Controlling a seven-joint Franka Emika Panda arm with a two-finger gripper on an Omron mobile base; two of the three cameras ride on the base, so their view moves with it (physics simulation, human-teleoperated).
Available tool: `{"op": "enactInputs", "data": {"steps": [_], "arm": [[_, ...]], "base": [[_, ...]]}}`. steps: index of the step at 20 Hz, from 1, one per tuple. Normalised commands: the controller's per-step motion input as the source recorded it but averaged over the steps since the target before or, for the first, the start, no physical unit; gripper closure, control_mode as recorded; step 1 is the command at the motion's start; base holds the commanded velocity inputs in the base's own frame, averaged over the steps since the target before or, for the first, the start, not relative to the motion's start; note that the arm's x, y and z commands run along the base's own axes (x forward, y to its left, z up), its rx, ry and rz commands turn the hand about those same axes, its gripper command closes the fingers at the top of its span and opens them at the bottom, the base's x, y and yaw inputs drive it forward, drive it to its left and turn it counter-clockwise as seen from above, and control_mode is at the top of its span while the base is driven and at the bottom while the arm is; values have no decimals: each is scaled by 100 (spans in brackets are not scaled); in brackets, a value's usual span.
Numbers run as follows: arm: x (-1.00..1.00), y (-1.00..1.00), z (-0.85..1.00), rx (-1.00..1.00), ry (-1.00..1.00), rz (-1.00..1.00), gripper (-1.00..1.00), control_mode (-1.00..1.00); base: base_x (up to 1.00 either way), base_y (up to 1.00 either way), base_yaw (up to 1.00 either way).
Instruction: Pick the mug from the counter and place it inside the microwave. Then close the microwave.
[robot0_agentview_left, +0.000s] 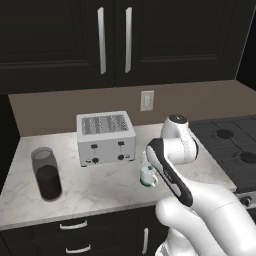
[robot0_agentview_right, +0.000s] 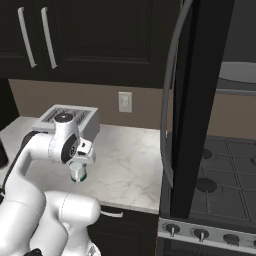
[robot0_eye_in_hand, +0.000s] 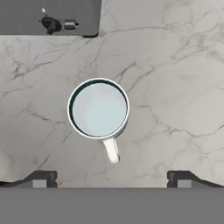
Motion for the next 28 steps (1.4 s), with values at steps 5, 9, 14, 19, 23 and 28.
{"op": "enactInputs", "data": {"steps": [5,9,14,19,23,28], "arm": [[0,0,-30,0,0,0,-100,-100],[0,0,-30,0,0,0,-100,-100],[0,0,-24,0,0,0,-100,-100],[0,0,-32,0,0,0,-100,-100],[0,3,-26,0,0,0,-100,-100],[0,2,-24,0,2,0,-100,-100]], "base": [[0,0,0],[0,0,0],[0,0,0],[0,0,0],[0,0,0],[0,0,0]]}}
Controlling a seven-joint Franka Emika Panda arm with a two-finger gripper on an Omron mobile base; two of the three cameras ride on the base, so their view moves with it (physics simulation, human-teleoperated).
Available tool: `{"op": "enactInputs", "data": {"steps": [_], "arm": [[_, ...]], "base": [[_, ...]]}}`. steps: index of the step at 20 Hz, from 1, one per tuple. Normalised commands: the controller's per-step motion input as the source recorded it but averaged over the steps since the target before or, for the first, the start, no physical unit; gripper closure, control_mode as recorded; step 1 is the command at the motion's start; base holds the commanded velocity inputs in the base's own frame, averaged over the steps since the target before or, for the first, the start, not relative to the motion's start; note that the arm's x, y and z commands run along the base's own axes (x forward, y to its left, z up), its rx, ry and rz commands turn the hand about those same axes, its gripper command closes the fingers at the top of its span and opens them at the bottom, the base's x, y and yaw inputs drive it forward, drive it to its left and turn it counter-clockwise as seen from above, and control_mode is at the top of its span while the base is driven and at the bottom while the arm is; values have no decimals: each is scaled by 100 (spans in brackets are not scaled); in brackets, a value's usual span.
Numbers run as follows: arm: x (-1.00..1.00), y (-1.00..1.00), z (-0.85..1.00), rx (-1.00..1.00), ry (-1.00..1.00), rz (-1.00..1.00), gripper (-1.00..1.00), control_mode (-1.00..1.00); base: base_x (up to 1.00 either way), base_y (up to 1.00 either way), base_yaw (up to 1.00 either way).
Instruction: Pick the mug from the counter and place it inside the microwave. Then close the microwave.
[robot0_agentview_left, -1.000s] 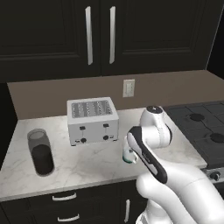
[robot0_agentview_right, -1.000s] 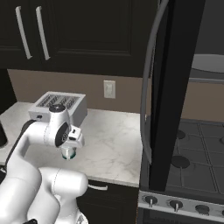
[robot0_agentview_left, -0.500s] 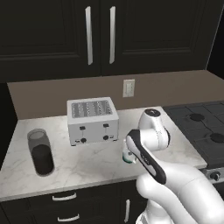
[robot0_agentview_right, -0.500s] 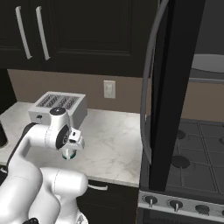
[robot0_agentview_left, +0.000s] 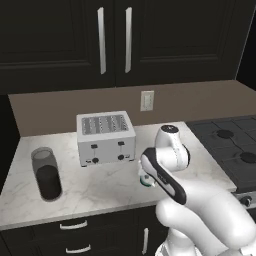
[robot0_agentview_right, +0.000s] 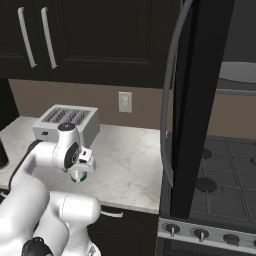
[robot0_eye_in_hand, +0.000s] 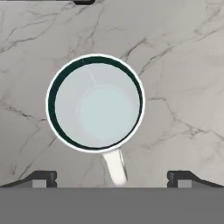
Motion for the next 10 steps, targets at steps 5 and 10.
{"op": "enactInputs", "data": {"steps": [5,10], "arm": [[0,0,-12,0,4,0,-100,-100],[0,0,-3,0,1,0,-100,-100]], "base": [[0,0,0],[0,0,0]]}}
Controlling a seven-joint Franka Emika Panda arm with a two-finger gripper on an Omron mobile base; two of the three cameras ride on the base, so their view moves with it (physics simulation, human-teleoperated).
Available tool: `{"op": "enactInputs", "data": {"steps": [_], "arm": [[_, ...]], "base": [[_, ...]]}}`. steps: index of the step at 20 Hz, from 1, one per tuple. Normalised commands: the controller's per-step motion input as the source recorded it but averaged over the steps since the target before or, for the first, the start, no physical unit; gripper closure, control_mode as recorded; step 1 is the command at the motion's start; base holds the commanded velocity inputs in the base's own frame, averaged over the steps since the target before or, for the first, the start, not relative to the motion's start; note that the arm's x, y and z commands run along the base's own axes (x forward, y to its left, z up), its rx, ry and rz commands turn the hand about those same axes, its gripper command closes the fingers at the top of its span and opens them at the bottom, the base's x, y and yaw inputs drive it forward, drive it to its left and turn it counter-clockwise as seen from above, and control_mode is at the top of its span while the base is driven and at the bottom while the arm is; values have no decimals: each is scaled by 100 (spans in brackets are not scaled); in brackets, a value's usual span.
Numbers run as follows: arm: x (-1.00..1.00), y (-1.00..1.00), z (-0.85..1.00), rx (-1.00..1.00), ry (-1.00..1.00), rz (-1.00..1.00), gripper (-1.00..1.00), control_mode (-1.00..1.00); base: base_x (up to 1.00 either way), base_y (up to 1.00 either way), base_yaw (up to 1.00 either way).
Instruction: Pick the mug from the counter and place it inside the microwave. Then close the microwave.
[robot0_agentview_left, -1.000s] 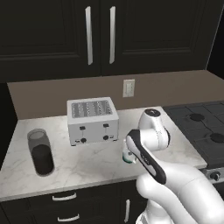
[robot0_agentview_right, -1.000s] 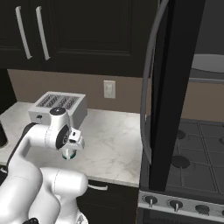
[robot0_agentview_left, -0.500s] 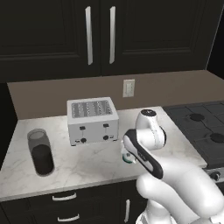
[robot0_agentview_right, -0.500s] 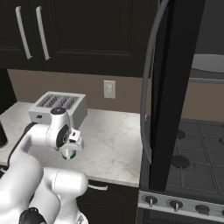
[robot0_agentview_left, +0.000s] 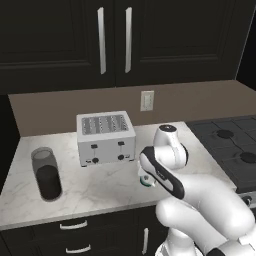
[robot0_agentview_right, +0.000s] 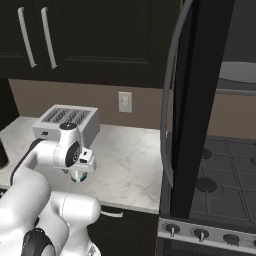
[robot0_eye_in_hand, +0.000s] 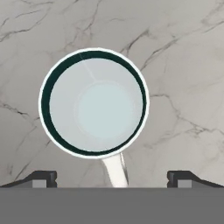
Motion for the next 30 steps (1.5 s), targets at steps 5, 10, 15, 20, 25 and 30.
{"op": "enactInputs", "data": {"steps": [5,10,15,20,25,30], "arm": [[-4,0,0,0,0,-1,-100,-100],[-6,0,-7,0,2,-2,-100,-100],[-5,0,-13,0,7,-4,-100,-100],[-2,0,-11,0,4,-3,-100,-100],[1,0,-1,0,0,0,-100,-100],[3,0,-8,0,-2,0,-100,-100]], "base": [[0,0,0],[0,0,0],[0,0,0],[0,0,0],[0,0,0],[0,0,0]]}}
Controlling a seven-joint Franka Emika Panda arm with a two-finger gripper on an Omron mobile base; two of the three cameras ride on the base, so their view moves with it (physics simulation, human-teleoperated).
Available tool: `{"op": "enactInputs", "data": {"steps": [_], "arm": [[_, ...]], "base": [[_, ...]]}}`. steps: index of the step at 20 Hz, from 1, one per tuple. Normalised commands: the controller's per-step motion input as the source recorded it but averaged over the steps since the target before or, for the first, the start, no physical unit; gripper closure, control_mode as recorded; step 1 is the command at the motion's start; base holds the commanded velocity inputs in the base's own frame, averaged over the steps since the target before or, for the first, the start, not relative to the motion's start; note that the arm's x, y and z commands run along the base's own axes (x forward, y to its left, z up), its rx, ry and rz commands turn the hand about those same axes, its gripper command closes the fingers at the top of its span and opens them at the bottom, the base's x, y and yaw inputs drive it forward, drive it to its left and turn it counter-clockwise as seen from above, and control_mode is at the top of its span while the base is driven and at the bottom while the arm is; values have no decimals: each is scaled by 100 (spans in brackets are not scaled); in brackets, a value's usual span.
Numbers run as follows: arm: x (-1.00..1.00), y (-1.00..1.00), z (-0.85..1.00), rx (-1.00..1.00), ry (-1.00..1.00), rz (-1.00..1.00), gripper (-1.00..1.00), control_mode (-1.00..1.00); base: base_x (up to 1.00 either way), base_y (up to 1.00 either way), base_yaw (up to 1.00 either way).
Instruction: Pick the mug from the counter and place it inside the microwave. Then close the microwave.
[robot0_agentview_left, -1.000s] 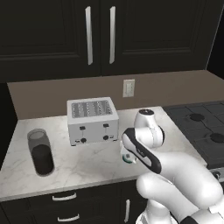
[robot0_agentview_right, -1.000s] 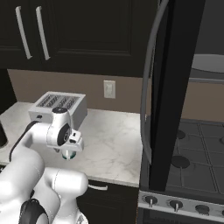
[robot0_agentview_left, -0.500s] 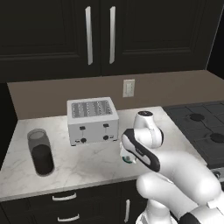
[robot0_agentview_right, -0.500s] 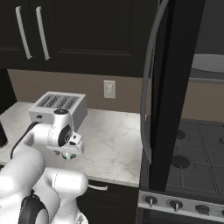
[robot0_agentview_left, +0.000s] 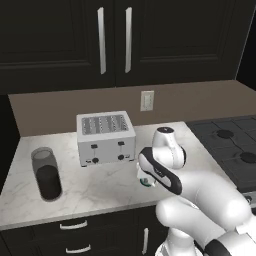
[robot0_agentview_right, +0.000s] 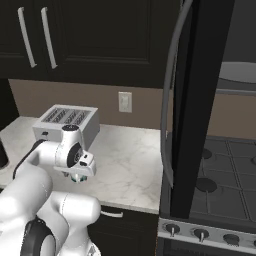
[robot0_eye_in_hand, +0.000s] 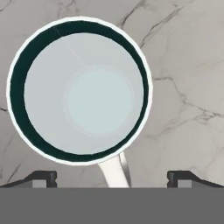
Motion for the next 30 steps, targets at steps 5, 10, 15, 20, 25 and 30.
{"op": "enactInputs", "data": {"steps": [5,10,15,20,25,30], "arm": [[0,0,-16,0,-3,0,-100,-100],[1,0,-11,0,-7,0,-100,-100],[0,0,-1,0,-4,0,-100,-100],[0,0,0,0,0,0,-100,-100],[0,0,0,0,0,0,100,-100],[0,0,0,0,0,0,100,-100]], "base": [[0,0,0],[0,0,0],[0,0,0],[0,0,0],[0,0,0],[0,0,0]]}}
